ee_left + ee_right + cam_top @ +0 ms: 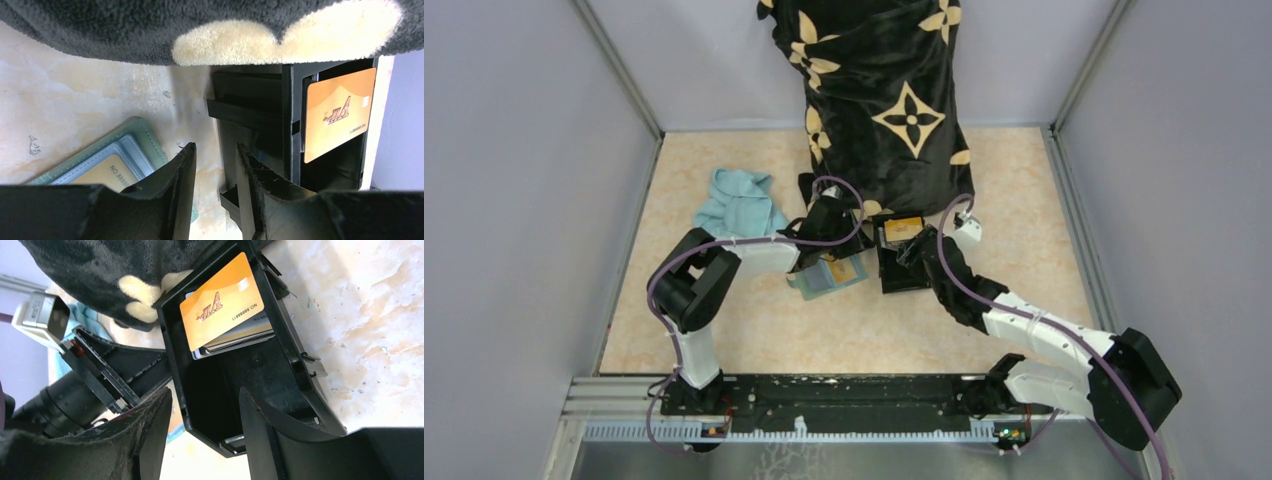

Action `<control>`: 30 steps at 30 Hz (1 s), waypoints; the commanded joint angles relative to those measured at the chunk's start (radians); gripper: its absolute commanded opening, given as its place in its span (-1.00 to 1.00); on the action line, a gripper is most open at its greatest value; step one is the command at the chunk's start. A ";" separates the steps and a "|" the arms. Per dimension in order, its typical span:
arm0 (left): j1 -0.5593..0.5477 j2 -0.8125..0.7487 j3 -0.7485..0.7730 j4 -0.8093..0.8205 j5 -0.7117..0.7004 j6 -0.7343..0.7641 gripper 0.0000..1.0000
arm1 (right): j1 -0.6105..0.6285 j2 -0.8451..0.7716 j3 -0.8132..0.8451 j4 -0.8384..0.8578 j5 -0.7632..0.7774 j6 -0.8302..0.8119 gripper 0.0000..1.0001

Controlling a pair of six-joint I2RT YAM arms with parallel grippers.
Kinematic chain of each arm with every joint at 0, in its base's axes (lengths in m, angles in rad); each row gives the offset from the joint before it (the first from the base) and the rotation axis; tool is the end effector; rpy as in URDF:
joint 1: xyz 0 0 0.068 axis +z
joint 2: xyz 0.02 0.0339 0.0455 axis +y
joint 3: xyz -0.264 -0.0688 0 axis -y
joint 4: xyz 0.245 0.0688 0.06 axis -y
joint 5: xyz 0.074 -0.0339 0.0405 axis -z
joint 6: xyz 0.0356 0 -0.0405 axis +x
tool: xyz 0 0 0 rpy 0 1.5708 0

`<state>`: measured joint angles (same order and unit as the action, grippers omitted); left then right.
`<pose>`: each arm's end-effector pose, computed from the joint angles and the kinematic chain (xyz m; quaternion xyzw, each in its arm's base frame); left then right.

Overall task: Put the credit cards into the card holder
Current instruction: Pick up the credit card from the storage box.

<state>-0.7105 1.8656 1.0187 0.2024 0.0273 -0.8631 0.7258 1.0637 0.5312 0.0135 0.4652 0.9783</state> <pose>0.2962 -0.2561 0.1564 -0.0621 0.8924 -0.3249 0.3068 0.1791 0.1375 0.2191 0.2208 0.8203 0.2364 0.4717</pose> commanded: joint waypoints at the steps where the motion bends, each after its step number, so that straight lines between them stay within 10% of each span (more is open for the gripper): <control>1: -0.001 -0.032 -0.012 0.019 0.010 0.022 -0.17 | 0.012 0.009 -0.022 0.167 0.069 0.132 0.07; 30: 0.032 -0.087 -0.050 -0.022 -0.004 0.116 -0.16 | 0.009 0.234 -0.015 0.333 0.140 0.294 0.04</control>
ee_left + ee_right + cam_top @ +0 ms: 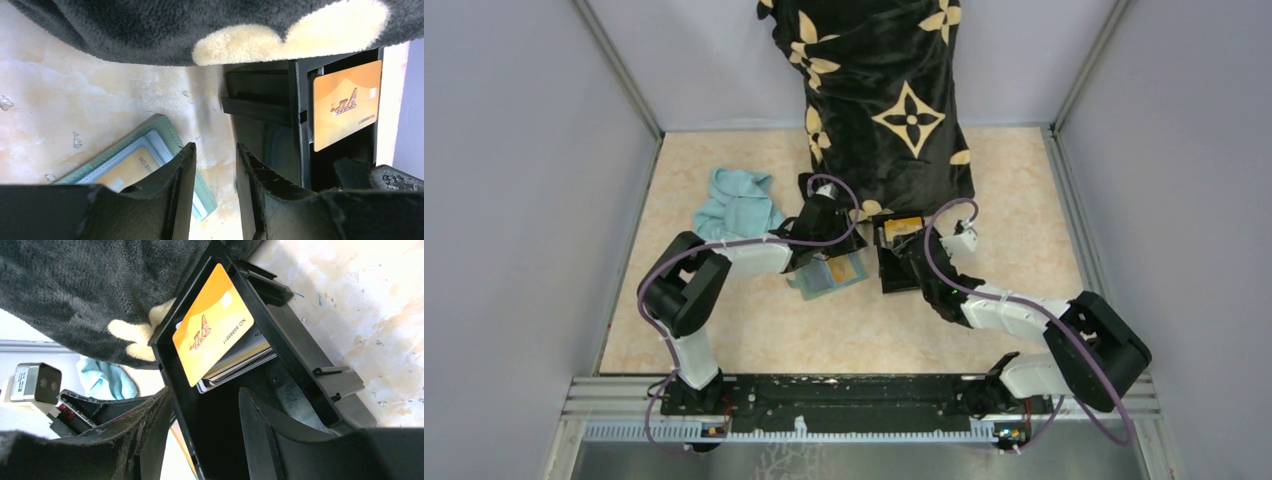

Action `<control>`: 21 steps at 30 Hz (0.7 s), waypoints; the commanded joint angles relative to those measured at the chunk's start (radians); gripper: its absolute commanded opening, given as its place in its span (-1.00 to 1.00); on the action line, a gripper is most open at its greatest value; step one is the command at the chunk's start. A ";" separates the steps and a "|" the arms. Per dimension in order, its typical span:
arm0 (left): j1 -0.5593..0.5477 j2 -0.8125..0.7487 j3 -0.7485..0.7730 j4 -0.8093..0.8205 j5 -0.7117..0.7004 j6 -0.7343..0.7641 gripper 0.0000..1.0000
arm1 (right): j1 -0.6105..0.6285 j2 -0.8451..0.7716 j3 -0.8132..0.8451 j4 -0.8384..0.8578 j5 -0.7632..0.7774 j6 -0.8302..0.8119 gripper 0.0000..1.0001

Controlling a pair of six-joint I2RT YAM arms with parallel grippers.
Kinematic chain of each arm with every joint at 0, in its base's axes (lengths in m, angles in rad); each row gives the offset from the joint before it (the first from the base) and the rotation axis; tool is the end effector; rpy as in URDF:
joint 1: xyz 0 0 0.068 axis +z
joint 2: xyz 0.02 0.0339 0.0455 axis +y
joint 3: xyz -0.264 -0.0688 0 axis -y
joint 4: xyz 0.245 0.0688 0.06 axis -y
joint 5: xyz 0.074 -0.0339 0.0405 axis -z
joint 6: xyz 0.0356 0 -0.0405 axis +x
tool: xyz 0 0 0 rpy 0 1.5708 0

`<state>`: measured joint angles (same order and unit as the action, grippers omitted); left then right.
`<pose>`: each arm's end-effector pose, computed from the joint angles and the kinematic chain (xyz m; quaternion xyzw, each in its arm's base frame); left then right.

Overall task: Put the credit cards into the card holder
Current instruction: Pick up the credit card from the storage box.

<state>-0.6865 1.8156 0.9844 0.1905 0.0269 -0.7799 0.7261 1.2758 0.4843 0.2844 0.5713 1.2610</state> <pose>0.2943 -0.2424 0.1636 -0.0357 0.8930 -0.3090 0.3251 0.1990 0.1509 0.1835 0.3564 0.7598 0.2752 0.4690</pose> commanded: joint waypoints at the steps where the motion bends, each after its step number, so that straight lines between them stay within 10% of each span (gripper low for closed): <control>1: 0.008 -0.039 -0.017 -0.011 -0.004 0.034 -0.16 | 0.007 0.030 0.035 0.065 0.032 0.014 0.04; 21: 0.025 -0.064 -0.048 -0.003 0.007 0.059 -0.16 | -0.020 0.095 0.061 0.126 0.055 0.037 0.01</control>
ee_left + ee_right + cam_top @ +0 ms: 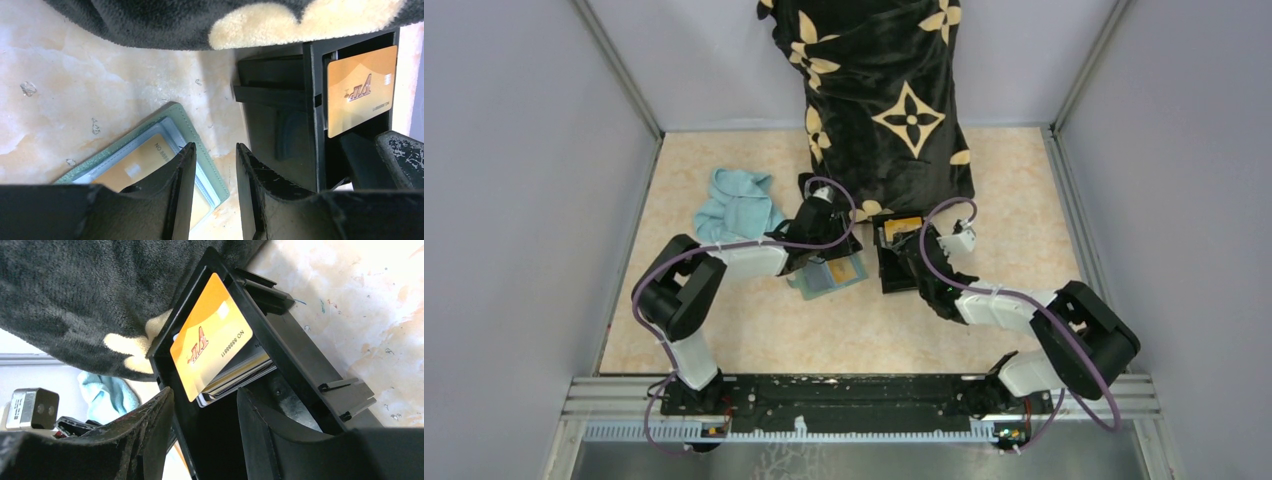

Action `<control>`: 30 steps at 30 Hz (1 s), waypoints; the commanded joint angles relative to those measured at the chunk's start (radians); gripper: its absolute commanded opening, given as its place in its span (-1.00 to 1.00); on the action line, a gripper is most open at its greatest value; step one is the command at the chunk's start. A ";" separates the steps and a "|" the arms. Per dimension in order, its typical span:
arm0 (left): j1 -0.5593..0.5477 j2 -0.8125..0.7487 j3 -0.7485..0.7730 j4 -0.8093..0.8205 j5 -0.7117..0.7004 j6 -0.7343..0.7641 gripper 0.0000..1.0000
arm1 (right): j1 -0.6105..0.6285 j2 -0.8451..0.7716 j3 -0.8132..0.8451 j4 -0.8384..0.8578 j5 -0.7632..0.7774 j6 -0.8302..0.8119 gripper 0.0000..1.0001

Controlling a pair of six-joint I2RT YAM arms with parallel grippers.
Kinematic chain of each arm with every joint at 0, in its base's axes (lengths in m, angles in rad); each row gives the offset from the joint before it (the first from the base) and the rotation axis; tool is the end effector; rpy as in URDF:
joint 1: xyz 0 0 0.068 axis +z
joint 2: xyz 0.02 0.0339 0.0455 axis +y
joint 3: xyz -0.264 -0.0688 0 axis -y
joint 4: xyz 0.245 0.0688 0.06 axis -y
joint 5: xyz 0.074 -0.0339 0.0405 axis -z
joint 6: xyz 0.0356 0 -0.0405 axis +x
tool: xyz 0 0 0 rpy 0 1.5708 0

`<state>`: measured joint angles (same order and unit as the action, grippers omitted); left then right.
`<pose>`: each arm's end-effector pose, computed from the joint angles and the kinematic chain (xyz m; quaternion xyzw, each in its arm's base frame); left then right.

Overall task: Put the credit cards into the card holder
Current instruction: Pick up the credit card from the storage box.

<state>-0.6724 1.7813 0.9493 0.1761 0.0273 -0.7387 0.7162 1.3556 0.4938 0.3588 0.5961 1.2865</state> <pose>0.2899 -0.2321 0.1641 -0.0237 0.8968 -0.2957 0.3282 0.2087 0.1552 0.1746 0.3749 0.7476 0.2734 0.4752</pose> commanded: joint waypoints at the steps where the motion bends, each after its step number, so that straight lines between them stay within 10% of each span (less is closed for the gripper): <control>1: 0.013 -0.029 -0.015 0.012 0.009 0.017 -0.16 | -0.012 0.019 0.051 0.055 0.030 0.015 0.00; 30: 0.039 -0.005 -0.027 0.048 0.039 0.021 -0.16 | -0.091 0.120 0.034 0.243 -0.002 0.005 -0.35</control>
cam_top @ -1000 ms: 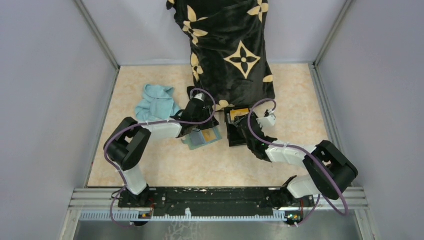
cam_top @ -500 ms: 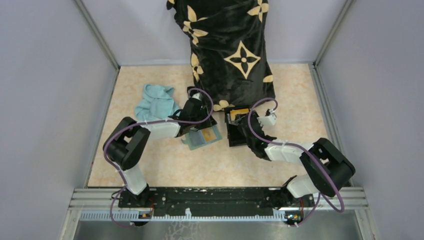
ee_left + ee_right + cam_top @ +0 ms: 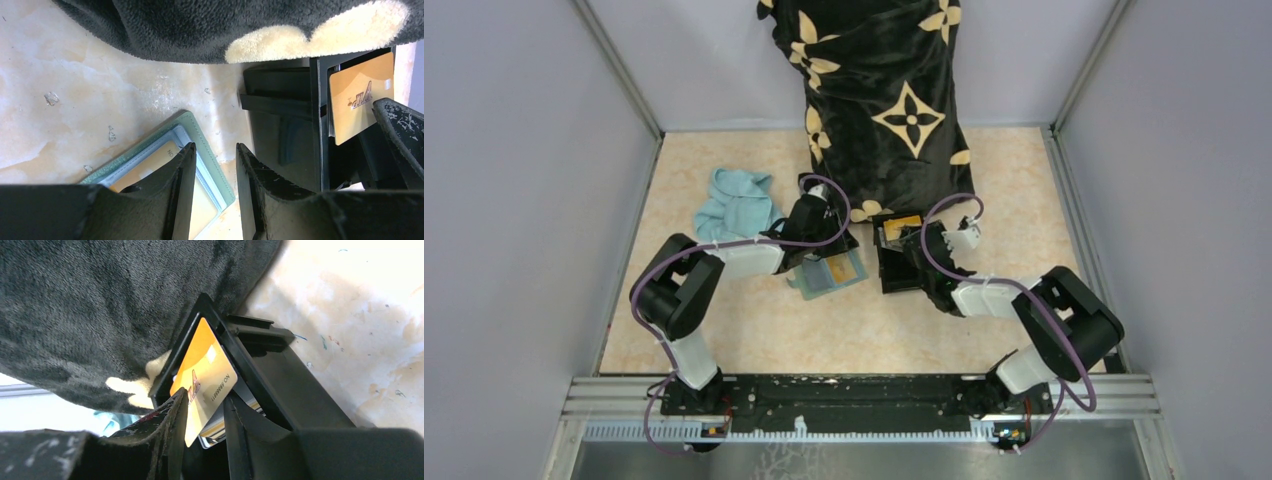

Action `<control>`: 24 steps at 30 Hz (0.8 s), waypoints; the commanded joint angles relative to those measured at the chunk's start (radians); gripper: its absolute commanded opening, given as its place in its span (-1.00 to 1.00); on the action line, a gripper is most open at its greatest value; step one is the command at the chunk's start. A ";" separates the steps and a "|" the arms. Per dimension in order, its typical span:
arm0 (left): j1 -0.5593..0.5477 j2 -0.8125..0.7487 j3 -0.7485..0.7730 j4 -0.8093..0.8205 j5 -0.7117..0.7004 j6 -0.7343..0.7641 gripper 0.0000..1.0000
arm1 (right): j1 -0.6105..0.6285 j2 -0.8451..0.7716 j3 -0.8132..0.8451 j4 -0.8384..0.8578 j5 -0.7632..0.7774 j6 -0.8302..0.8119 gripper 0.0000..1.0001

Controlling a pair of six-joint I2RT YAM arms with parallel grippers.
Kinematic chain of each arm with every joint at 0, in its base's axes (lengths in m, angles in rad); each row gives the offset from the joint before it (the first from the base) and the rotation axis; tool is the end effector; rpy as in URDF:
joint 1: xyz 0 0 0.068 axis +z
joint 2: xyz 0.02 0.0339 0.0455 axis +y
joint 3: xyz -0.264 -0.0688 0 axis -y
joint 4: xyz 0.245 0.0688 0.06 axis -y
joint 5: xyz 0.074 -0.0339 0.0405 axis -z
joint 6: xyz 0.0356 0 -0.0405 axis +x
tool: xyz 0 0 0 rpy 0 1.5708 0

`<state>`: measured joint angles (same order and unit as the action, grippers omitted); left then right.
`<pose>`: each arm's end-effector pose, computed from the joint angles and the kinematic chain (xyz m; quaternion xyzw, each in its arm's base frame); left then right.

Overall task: Put the credit cards into the card holder
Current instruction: Pick up the credit card from the storage box.

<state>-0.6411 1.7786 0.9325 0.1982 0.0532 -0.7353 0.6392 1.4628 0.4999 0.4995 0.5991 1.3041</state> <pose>0.2947 -0.2223 0.1620 -0.0303 0.8947 -0.3011 0.3287 0.2313 0.1469 0.1629 0.4119 0.7176 0.2734 0.4906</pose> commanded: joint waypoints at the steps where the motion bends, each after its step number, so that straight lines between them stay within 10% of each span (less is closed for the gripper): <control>1: 0.009 -0.003 -0.011 0.026 0.013 0.017 -0.16 | -0.016 0.016 0.026 0.114 -0.010 -0.017 -0.39; 11: 0.011 -0.045 -0.027 0.003 -0.011 0.014 -0.14 | -0.029 -0.007 -0.001 0.146 -0.063 -0.053 -1.00; 24: 0.011 -0.235 -0.041 -0.078 -0.035 0.087 0.16 | -0.044 -0.313 -0.020 -0.055 -0.216 -0.300 -1.00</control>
<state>-0.6365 1.6169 0.8997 0.1455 0.0261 -0.7055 0.6090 1.2732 0.4652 0.5213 0.4583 1.1297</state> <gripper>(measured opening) 0.563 0.009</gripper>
